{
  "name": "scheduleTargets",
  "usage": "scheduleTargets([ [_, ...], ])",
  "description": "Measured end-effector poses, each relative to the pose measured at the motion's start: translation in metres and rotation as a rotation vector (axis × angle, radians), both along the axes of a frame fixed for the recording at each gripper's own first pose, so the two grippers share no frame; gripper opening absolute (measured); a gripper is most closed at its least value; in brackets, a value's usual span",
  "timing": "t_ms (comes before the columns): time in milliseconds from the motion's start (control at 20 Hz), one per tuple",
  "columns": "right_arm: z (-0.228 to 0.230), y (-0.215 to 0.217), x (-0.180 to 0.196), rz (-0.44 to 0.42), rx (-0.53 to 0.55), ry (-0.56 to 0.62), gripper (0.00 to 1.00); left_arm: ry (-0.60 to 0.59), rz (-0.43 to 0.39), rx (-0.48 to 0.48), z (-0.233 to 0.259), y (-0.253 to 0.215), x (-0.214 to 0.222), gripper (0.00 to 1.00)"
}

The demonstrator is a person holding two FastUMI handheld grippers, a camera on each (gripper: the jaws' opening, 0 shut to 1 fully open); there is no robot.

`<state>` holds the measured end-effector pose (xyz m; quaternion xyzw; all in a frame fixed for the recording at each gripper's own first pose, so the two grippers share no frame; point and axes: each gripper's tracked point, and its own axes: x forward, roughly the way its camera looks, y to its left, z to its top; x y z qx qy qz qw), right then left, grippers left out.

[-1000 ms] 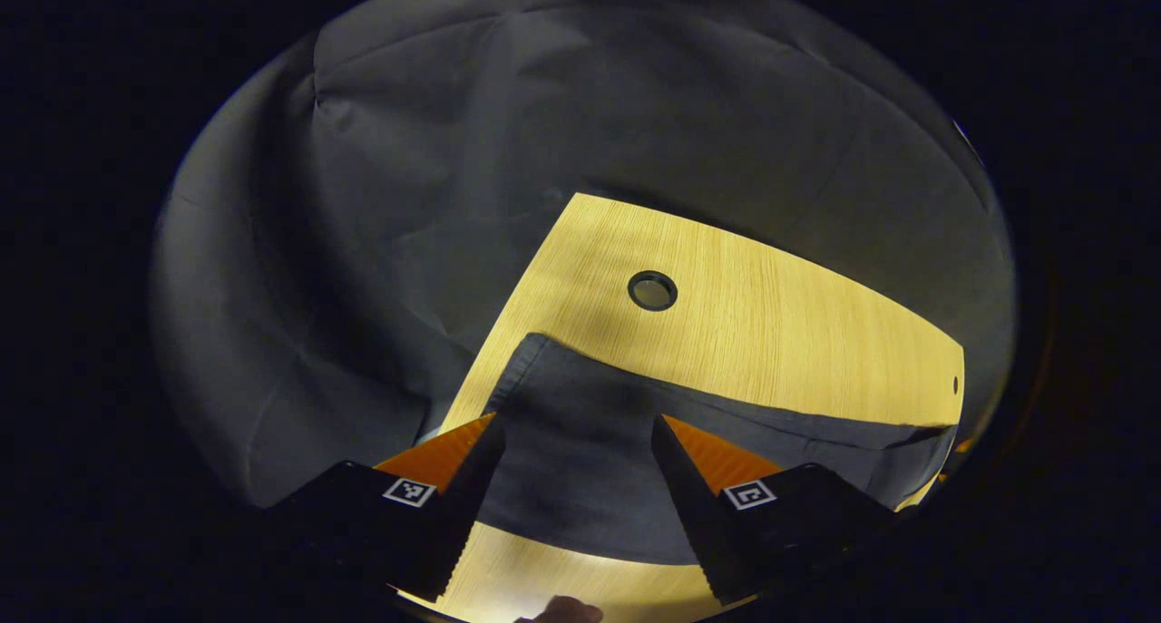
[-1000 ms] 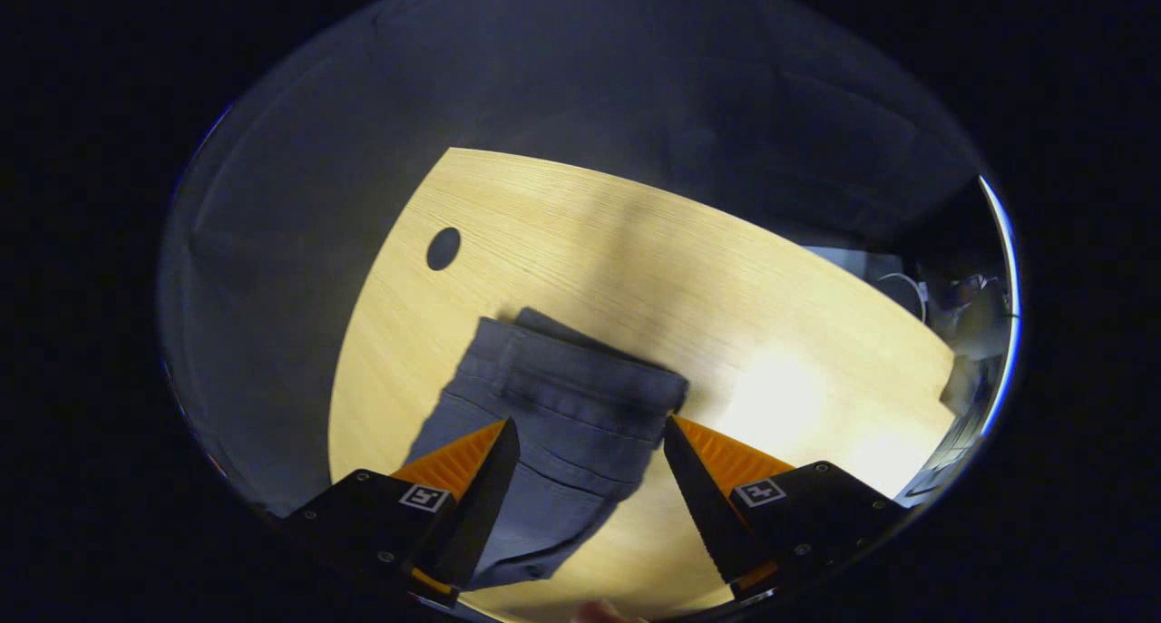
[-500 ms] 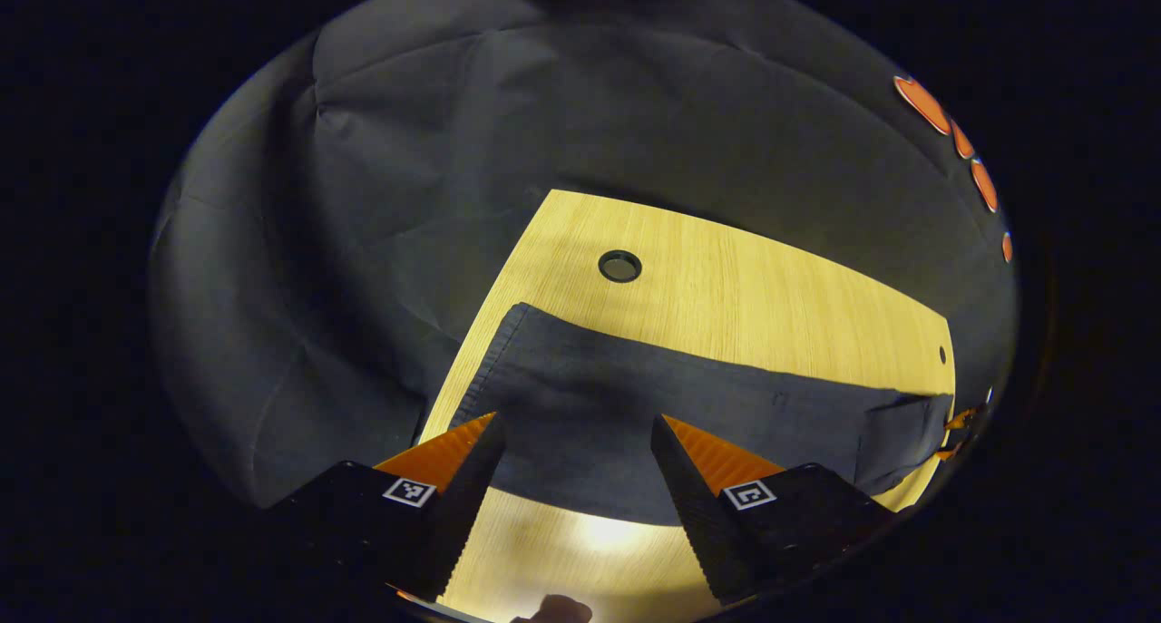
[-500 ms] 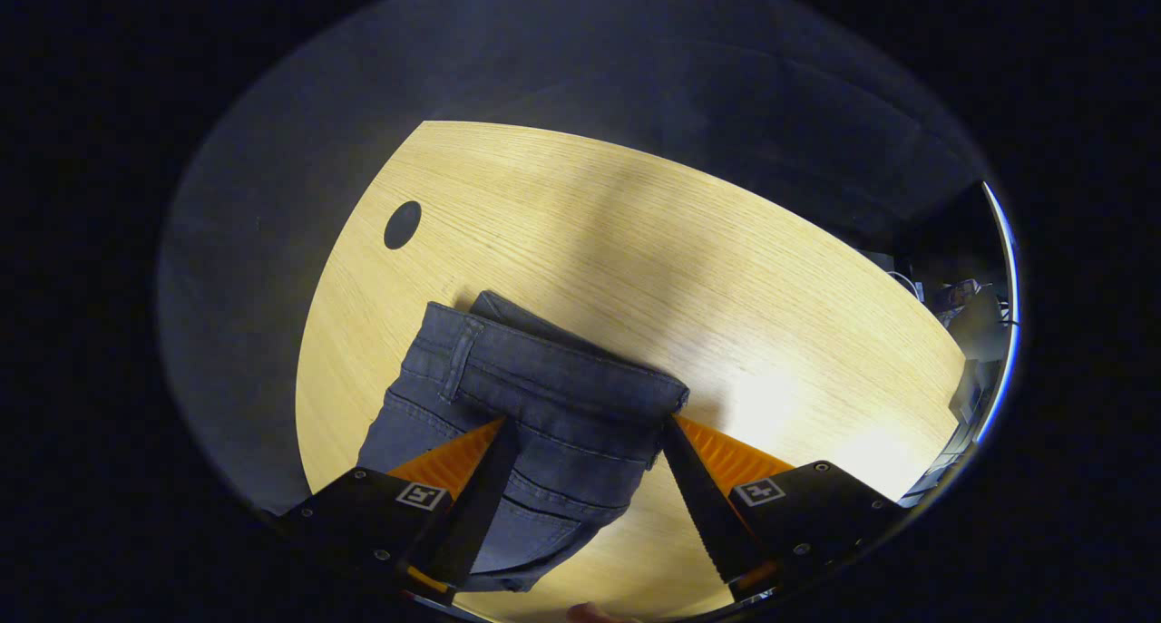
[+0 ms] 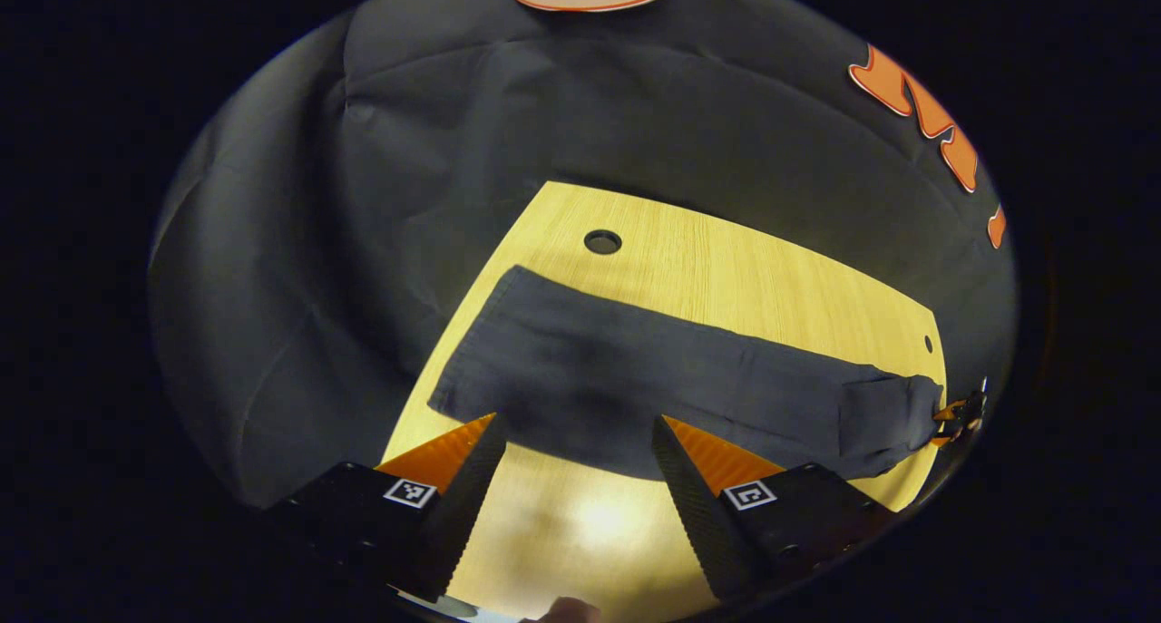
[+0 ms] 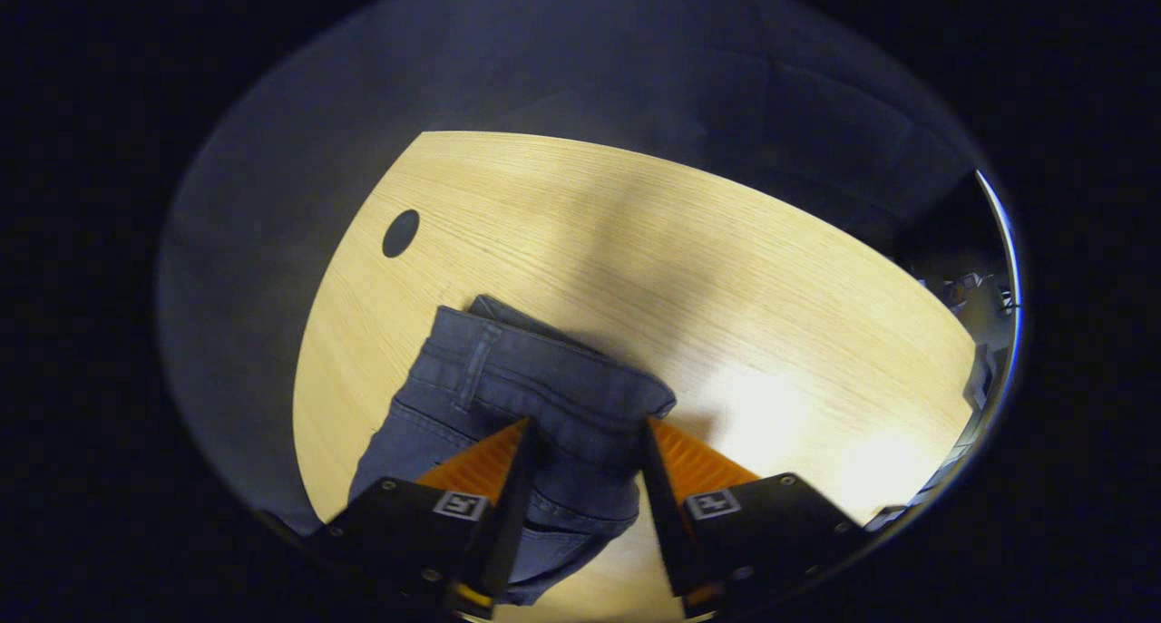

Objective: Grasp the waist and the cuffs of the jeans and fold them to make the two legs overlap; first hold the waist and fold one-third of the jeans toward the cuffs, then hold the cuffs and fold the remaining one-third in the same direction to finish folding.

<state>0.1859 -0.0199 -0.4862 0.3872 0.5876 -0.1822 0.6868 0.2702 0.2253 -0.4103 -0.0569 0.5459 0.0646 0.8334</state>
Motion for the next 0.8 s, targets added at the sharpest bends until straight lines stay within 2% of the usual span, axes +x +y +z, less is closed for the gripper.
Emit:
scheduleTargets([
  [50, 0.001, 0.000, 0.002, 0.000, 0.017, -0.017, 0.48, 0.008, 0.003, 0.003, 0.001, -0.001, 0.000, 0.99],
  [100, 0.004, 0.002, 0.000, 0.000, 0.048, -0.043, 0.45, 0.011, 0.005, 0.009, 0.004, 0.000, 0.002, 0.99],
  [150, 0.012, 0.004, 0.004, -0.074, 0.067, -0.050, 0.50, 0.006, 0.008, 0.014, 0.004, -0.001, 0.002, 0.99],
  [200, 0.013, 0.003, 0.006, -0.087, 0.098, -0.065, 0.23, -0.004, 0.013, 0.014, 0.005, -0.001, 0.004, 0.99],
  [250, 0.017, 0.004, 0.004, -0.084, 0.106, -0.078, 0.32, -0.008, 0.020, 0.010, 0.002, -0.001, 0.003, 0.99],
  [300, 0.020, 0.005, 0.004, -0.084, 0.113, -0.092, 0.28, -0.012, 0.024, 0.004, 0.002, -0.002, 0.004, 0.99],
  [450, 0.059, 0.018, 0.016, -0.090, 0.170, -0.227, 0.28, -0.023, 0.013, -0.010, 0.001, -0.004, 0.005, 0.99],
  [650, 0.112, 0.053, 0.020, -0.109, 0.281, -0.337, 0.27, -0.032, -0.025, -0.024, 0.004, -0.005, 0.009, 0.99],
  [800, 0.141, 0.080, 0.012, -0.094, 0.313, -0.365, 0.27, -0.028, -0.032, -0.063, -0.001, -0.004, 0.009, 0.99],
])
